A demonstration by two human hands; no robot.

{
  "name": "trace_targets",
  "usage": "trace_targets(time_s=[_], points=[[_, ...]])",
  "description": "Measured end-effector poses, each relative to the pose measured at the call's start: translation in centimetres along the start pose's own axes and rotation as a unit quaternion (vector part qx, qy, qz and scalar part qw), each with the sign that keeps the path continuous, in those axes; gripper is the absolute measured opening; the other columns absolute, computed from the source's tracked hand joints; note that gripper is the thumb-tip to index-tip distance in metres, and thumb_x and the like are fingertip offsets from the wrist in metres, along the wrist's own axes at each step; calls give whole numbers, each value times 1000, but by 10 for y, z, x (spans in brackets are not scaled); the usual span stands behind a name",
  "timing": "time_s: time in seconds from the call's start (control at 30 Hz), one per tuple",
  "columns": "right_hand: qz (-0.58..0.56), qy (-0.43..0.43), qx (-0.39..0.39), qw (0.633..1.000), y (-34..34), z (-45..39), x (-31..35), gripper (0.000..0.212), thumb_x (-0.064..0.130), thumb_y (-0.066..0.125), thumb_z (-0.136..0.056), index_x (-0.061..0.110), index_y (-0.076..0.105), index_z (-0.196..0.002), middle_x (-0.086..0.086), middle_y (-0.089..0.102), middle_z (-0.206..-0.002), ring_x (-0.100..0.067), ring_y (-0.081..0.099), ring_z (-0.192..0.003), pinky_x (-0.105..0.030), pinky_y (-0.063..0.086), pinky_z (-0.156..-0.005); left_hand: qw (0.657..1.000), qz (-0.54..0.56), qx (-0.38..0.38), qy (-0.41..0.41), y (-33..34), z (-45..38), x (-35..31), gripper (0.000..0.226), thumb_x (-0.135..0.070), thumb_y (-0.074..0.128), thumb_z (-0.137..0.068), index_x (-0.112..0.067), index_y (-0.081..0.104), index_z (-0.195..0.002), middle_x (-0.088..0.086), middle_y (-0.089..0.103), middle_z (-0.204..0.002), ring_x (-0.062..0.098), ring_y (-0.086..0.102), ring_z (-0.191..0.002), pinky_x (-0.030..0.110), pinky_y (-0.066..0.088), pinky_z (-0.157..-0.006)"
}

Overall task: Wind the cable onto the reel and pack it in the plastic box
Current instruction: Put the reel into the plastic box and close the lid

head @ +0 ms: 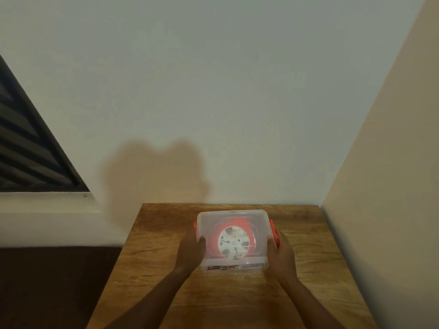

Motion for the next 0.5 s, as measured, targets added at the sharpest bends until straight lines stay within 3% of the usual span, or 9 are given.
trace_targets(time_s=[0.07,0.17,0.27,0.33,0.43,0.5], points=[[-39,21,-13,999,-3,-4,-3,28,23,50,-101,16,60,-126,-1,69,-105,-13,69,-86,-32,62,-66,998,54,11,-16,3,-2,-6,36,-7,55,-101,-18,58,-135,-8,66,-103,11,68,-86,25,61,-64],[-65,30,-24,997,-19,-22,-5,23,19,50,-100,17,66,-118,1,70,-94,-10,69,-79,-27,59,-61,994,96,42,-26,11,-12,-27,30,-5,56,-98,-18,63,-124,0,71,-102,15,72,-86,25,62,-60],[-65,26,-20,997,-48,-49,-1,30,19,48,-100,24,63,-126,7,70,-96,-9,67,-81,-25,56,-63,992,98,76,-25,21,-27,-60,22,-11,52,-100,-12,73,-94,2,76,-85,13,71,-70,20,55,-53],[-41,7,-26,999,-75,-71,3,32,16,46,-100,26,61,-127,9,67,-100,-9,65,-85,-22,53,-67,989,88,117,-15,35,-40,-86,29,-15,56,-99,-5,73,-78,5,74,-72,12,66,-58,23,52,-51],[44,-3,-26,999,-112,-105,-1,26,14,44,-101,17,63,-118,-4,68,-106,-23,64,-92,-30,48,-72,988,83,128,-19,56,-59,-123,33,4,53,-88,-1,64,-56,12,62,-61,22,55,-55,30,42,-54],[105,11,-33,994,-134,-125,-11,27,15,44,-101,10,62,-121,-9,68,-107,-24,61,-90,-30,44,-75,986,95,136,-22,75,-67,-146,30,12,51,-81,0,65,-58,14,60,-64,27,56,-60,35,44,-58]])
Point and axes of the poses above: each hand's wrist, its own z-axis away from the middle knuckle, its own y-axis out of the palm, x = y × z, the point moved 7 cm from there along -z, towards the middle knuckle
